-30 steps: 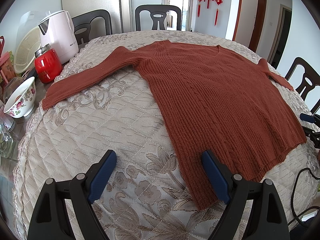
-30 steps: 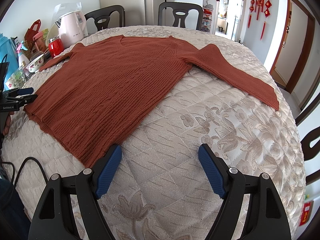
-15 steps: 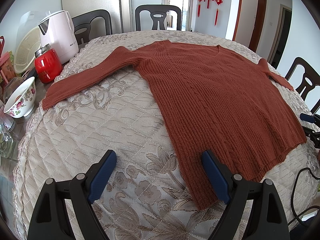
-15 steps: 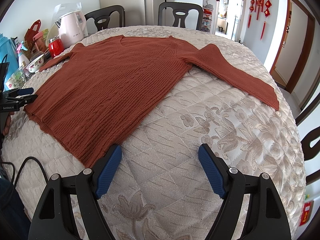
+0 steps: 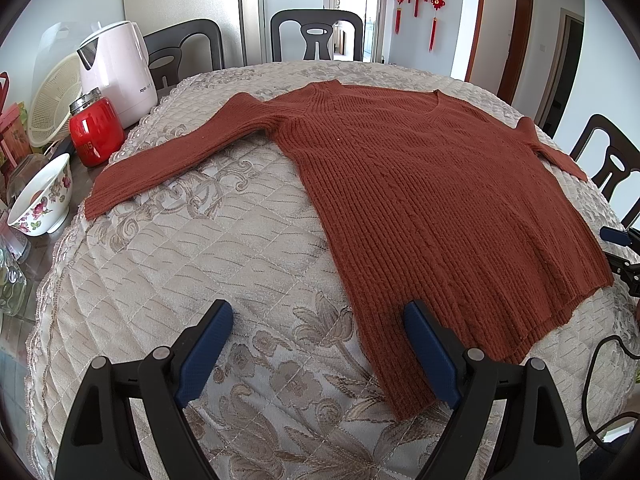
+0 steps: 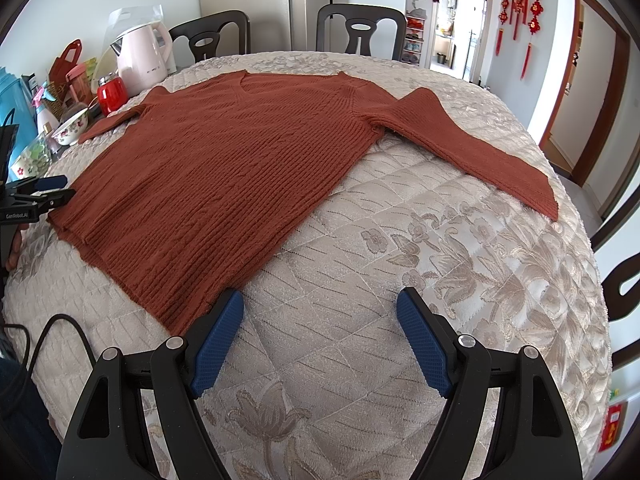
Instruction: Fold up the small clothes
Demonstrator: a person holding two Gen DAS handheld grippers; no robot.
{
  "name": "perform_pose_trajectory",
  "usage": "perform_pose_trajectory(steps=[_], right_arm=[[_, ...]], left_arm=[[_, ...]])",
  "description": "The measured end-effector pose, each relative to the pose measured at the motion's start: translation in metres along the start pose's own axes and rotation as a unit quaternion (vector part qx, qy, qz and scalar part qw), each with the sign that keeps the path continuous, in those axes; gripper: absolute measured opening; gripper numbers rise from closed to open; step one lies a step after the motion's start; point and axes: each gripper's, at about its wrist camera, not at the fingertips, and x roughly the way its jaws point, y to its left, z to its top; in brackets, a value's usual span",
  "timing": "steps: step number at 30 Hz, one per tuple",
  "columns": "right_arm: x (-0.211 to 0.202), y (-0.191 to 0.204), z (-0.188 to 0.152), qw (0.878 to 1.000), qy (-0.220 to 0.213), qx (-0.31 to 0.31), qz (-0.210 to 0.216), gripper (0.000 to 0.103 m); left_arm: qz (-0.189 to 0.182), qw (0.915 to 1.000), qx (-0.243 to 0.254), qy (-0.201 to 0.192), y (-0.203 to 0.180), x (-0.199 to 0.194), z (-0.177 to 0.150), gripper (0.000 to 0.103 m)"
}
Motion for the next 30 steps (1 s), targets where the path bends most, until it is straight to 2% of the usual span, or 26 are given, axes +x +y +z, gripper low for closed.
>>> perform_pose_trajectory(steps=[17, 27, 30], right_arm=[[0.0, 0.001, -0.001, 1.0, 0.002, 0.0, -0.001, 0.079], [0.003, 0.002, 0.007, 0.999, 0.031, 0.01, -0.003, 0.079], [-0.003, 0.001, 0.013, 0.999, 0.028, 0.019, 0.005, 0.079]], left_arm=[[0.002, 1.0, 0.0, 0.001, 0.001, 0.0, 0.0, 0.09], [0.006, 1.0, -0.002, 0.002, 0.006, 0.001, 0.002, 0.091], [0.008, 0.9999, -0.003, 0.006, 0.006, 0.001, 0.004, 0.091]])
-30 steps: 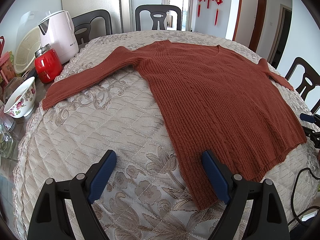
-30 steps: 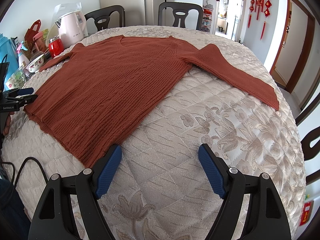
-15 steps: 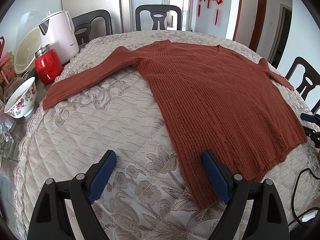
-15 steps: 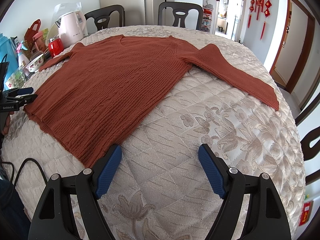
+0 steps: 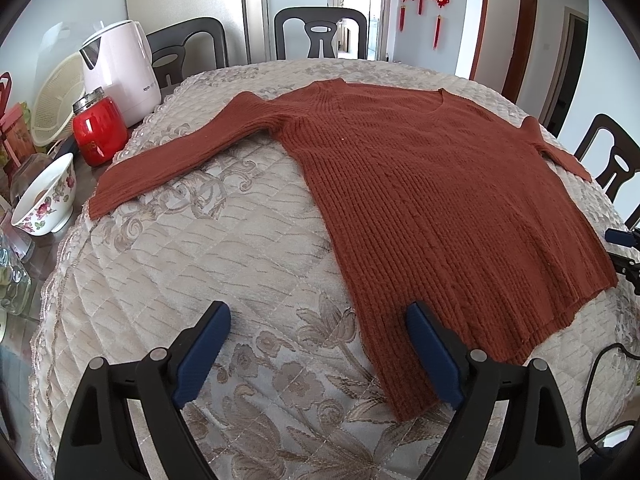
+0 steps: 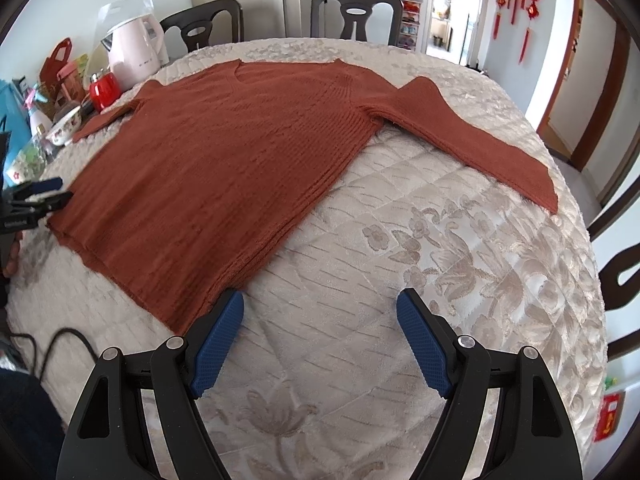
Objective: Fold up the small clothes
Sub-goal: 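Grasp a sweater sleeve cuff with the left tool and fold it across the body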
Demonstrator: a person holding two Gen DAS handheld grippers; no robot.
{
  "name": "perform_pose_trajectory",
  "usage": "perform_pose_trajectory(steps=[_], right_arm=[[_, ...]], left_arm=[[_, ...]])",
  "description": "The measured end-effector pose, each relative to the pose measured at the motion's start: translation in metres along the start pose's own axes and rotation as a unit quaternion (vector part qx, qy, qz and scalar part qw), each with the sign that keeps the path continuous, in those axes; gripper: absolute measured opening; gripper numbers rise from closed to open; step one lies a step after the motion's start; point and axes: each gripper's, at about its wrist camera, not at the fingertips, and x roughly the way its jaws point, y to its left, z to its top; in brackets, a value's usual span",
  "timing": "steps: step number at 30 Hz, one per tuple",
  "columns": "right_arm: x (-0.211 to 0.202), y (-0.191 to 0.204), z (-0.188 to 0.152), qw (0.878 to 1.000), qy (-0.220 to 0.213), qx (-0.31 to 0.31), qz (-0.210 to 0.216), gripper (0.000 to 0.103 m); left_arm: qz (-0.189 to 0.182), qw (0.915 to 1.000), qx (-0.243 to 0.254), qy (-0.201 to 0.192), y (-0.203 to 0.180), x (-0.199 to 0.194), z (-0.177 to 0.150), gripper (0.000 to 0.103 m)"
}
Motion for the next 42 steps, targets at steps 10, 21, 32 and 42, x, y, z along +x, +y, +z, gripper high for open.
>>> perform_pose_trajectory(steps=[10, 21, 32, 42], right_arm=[[0.0, 0.011, 0.045, 0.999, -0.038, 0.007, 0.013, 0.079], [0.045, 0.043, 0.1, 0.999, -0.036, -0.019, 0.02, 0.079], [0.067, 0.053, 0.111, 0.998, -0.022, -0.036, 0.04, 0.079], [0.075, 0.05, 0.109, 0.998, -0.015, -0.031, 0.049, 0.079]], left_arm=[[0.04, 0.9981, -0.037, -0.03, 0.041, -0.005, 0.03, 0.089], [0.144, 0.9816, -0.122, -0.03, 0.136, 0.037, 0.07, 0.074], [0.14, 0.9726, -0.185, -0.005, 0.174, 0.066, 0.076, 0.06], [0.058, 0.9832, -0.169, -0.04, 0.151, 0.05, 0.105, 0.013]])
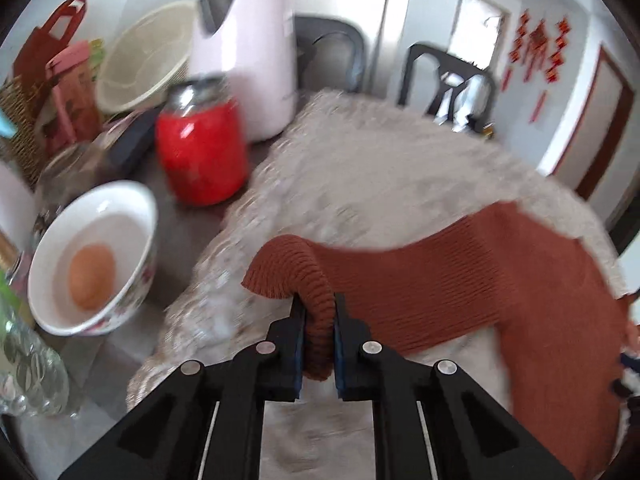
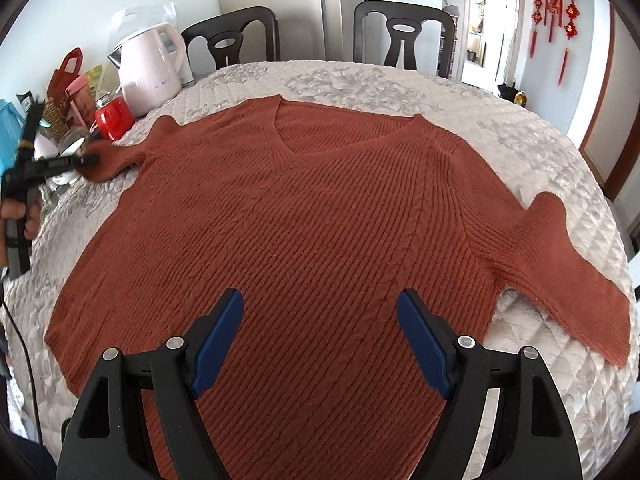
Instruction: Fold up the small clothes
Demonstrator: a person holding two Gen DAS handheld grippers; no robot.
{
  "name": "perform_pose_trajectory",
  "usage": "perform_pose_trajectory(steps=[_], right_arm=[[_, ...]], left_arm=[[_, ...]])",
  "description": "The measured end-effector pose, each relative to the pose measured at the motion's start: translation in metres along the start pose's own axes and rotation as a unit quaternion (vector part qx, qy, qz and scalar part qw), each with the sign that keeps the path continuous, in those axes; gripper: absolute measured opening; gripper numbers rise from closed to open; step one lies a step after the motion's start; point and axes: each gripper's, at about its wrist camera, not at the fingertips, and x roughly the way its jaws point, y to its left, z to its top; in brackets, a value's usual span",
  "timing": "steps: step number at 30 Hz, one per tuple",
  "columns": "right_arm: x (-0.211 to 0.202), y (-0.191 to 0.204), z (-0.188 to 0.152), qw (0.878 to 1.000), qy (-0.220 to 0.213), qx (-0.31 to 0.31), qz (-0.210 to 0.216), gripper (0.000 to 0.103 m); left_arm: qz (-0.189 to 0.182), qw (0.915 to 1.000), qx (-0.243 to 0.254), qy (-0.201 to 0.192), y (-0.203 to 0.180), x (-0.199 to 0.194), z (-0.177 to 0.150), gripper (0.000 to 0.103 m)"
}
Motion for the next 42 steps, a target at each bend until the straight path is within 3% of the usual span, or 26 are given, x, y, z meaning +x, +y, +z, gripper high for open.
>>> perform_pose_trajectory(steps=[4, 10, 13, 16, 19, 22, 24, 27, 29, 32, 38, 40, 42], right_arm=[[-0.002, -0.003, -0.002, 1.0, -0.003, 0.009, 0.003, 0.079], [-0.009, -0.005, -0.004, 1.0, -0.007, 0.016, 0.001, 0.079], [-0.013, -0.006, -0.005, 1.0, -0.009, 0.02, 0.001, 0.079], [-0.017, -0.01, -0.006, 1.0, -0.01, 0.029, 0.003, 0.079], [-0.023, -0.015, -0.003, 0.999, -0.014, 0.043, 0.01, 0.079], [-0.029, -0.016, 0.002, 0.998, -0.022, 0.05, 0.024, 0.079], [-0.03, -0.015, 0.009, 0.997, -0.027, 0.054, 0.039, 0.079], [-0.027, -0.01, 0.022, 0.996, -0.032, 0.061, 0.061, 0.077], [-0.018, -0.007, 0.036, 0.994, -0.033, 0.065, 0.076, 0.067], [0.009, -0.006, 0.057, 0.993, -0.019, 0.075, 0.086, 0.052], [0.069, -0.012, 0.081, 0.99, 0.035, 0.102, 0.086, 0.048], [0.073, -0.012, 0.083, 0.991, 0.036, 0.098, 0.08, 0.035], [0.074, -0.01, 0.088, 0.992, 0.038, 0.096, 0.079, 0.013]], left_arm=[[-0.078, 0.9961, 0.016, -0.038, -0.039, -0.027, 0.022, 0.013], [-0.202, 0.9767, 0.057, -0.045, -0.125, -0.034, 0.044, 0.013], [-0.247, 0.9657, 0.076, -0.024, -0.166, -0.016, 0.042, 0.013], [-0.287, 0.9542, 0.079, 0.025, -0.203, 0.016, 0.032, 0.015], [-0.306, 0.9466, 0.075, 0.068, -0.22, 0.036, 0.022, 0.026], [-0.333, 0.938, 0.077, 0.057, -0.217, 0.017, 0.017, 0.031], [-0.327, 0.9408, 0.084, 0.027, -0.206, 0.001, 0.02, 0.043], [-0.279, 0.9559, 0.092, -0.011, -0.175, -0.014, 0.027, 0.044], [-0.236, 0.9672, 0.092, -0.016, -0.152, -0.013, 0.03, 0.044], [-0.196, 0.9766, 0.088, -0.006, -0.129, -0.002, 0.025, 0.044], [-0.182, 0.978, 0.101, 0.013, -0.125, 0.011, 0.007, 0.044], [-0.182, 0.9768, 0.112, 0.013, -0.132, 0.014, 0.004, 0.044], [-0.176, 0.9766, 0.122, 0.014, -0.134, 0.017, 0.003, 0.044]])
